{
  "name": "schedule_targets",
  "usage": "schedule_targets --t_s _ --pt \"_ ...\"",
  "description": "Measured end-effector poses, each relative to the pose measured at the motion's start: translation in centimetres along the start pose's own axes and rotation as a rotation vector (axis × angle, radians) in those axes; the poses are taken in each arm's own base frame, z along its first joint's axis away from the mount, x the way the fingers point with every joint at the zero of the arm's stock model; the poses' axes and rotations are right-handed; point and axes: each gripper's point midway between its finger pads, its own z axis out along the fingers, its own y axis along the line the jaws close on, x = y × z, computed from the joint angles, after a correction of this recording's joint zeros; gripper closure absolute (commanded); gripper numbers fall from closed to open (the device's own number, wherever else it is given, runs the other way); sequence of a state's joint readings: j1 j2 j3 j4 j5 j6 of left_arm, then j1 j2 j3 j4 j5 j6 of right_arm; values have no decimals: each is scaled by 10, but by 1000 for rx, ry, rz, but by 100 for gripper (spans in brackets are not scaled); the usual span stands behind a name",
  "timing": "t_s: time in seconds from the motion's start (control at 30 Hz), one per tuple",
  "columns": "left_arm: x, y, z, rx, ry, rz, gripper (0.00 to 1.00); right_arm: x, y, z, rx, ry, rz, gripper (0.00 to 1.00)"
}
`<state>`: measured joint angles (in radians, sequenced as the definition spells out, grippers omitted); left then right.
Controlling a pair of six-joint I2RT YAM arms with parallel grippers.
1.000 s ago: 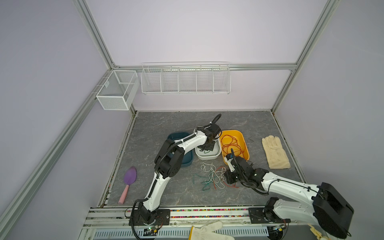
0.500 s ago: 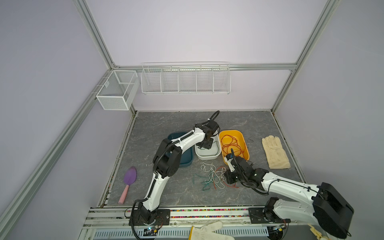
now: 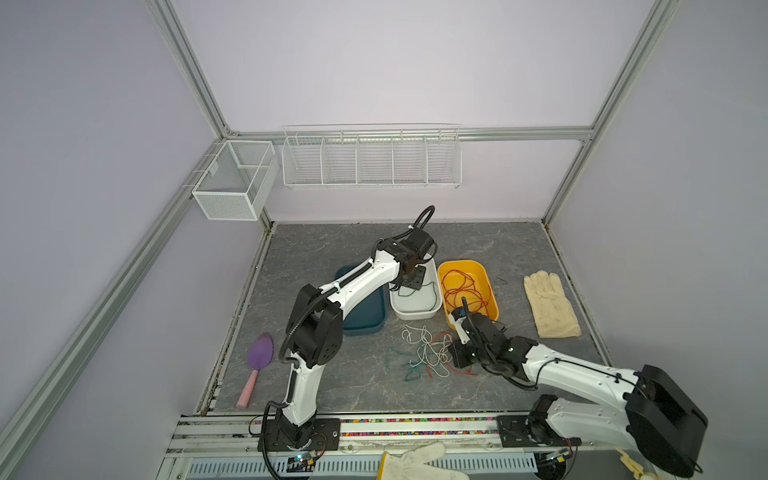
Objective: Untangle the cables
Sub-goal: 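Release the green wire and lift the left gripper from the white tub, then move the left gripper back down to the wire pile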
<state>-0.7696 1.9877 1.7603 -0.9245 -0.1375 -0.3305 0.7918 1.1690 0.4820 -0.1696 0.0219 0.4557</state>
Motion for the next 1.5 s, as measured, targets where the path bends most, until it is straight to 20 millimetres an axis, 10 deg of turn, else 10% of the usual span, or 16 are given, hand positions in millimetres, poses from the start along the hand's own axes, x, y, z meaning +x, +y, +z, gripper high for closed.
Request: schedule_targets --t_s 0.23,0.57,1.5 --pt "75 4 -30 125 14 -97 46 -4 2 -5 -12 -24 -1 94" --pt "198 -6 -12 204 150 -131 48 -4 2 -5 -13 -24 -1 94" --pt "212 -9 1 261 129 -161 100 -3 2 -3 -9 -18 0 94"
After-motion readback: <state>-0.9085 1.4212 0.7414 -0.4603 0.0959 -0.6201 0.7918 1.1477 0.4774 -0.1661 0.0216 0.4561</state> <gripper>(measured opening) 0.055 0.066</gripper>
